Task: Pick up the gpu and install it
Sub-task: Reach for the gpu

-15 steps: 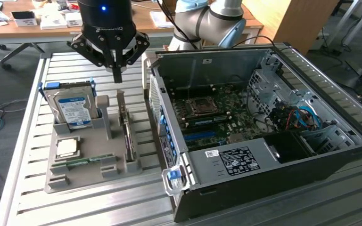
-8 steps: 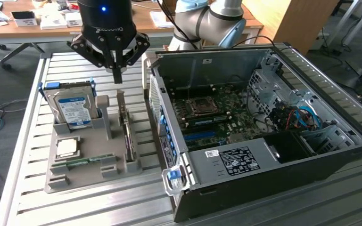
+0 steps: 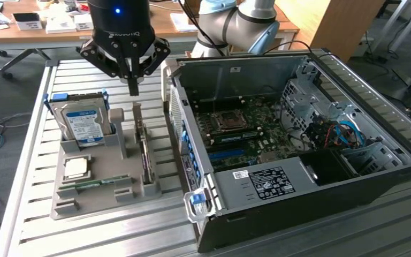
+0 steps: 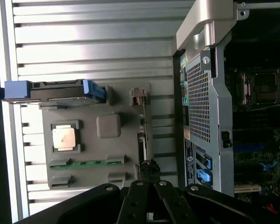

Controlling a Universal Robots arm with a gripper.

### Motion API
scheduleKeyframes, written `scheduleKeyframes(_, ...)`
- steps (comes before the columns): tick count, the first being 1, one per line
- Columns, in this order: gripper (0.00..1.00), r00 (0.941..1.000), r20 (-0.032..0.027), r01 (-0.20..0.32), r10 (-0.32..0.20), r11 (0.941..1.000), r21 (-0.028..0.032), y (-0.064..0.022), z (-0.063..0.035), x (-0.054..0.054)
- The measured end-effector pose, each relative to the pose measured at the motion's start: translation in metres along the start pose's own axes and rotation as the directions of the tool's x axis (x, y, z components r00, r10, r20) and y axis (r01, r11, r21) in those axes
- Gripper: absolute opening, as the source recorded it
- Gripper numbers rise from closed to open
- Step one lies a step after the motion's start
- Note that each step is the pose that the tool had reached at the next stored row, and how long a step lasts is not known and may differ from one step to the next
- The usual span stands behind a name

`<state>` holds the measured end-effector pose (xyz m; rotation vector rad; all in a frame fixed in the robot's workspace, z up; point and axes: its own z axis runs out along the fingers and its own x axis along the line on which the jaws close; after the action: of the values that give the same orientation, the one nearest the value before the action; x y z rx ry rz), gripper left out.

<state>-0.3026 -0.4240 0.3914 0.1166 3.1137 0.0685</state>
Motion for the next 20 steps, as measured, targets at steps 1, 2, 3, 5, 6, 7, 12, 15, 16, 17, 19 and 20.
scheduleKeyframes(1,0.11,1.0000,0.0000,0.000,0.000,1.0000,0.0000,-0.0004,0.0000,0.0001)
scheduleKeyframes(2,0.11,1.0000,0.0000,0.000,0.000,1.0000,-0.0001,-0.0005,0.0000,0.0002)
scheduleKeyframes(3,0.11,1.0000,0.0000,0.000,0.000,1.0000,-0.0001,-0.0006,0.0000,0.0003)
scheduleKeyframes(5,0.11,1.0000,0.0000,0.000,0.000,1.0000,0.0000,-0.0011,-0.0001,0.0005)
scheduleKeyframes(6,0.11,1.0000,0.0000,0.000,0.000,1.0000,0.0000,-0.0013,-0.0001,0.0005)
scheduleKeyframes(7,0.11,1.0000,0.0000,0.000,0.000,1.0000,0.0000,-0.0014,-0.0001,0.0006)
scheduleKeyframes(12,0.11,1.0000,0.0000,0.000,0.000,1.0000,-0.0001,-0.0022,-0.0001,0.0008)
scheduleKeyframes(15,0.11,1.0000,0.0000,0.000,0.000,1.0000,0.0000,-0.0035,-0.0001,0.0007)
scheduleKeyframes(16,0.11,1.0000,0.0000,0.000,0.000,1.0000,0.0000,-0.0041,-0.0002,0.0007)
scheduleKeyframes(17,0.11,1.0000,0.0000,0.000,0.000,1.0000,-0.0001,-0.0049,-0.0001,0.0006)
scheduleKeyframes(19,0.11,1.0000,0.0000,0.000,0.000,1.0000,0.0000,-0.0062,-0.0002,0.0005)
scheduleKeyframes(20,0.11,1.0000,0.0000,0.000,0.000,1.0000,0.0000,-0.0063,-0.0002,0.0005)
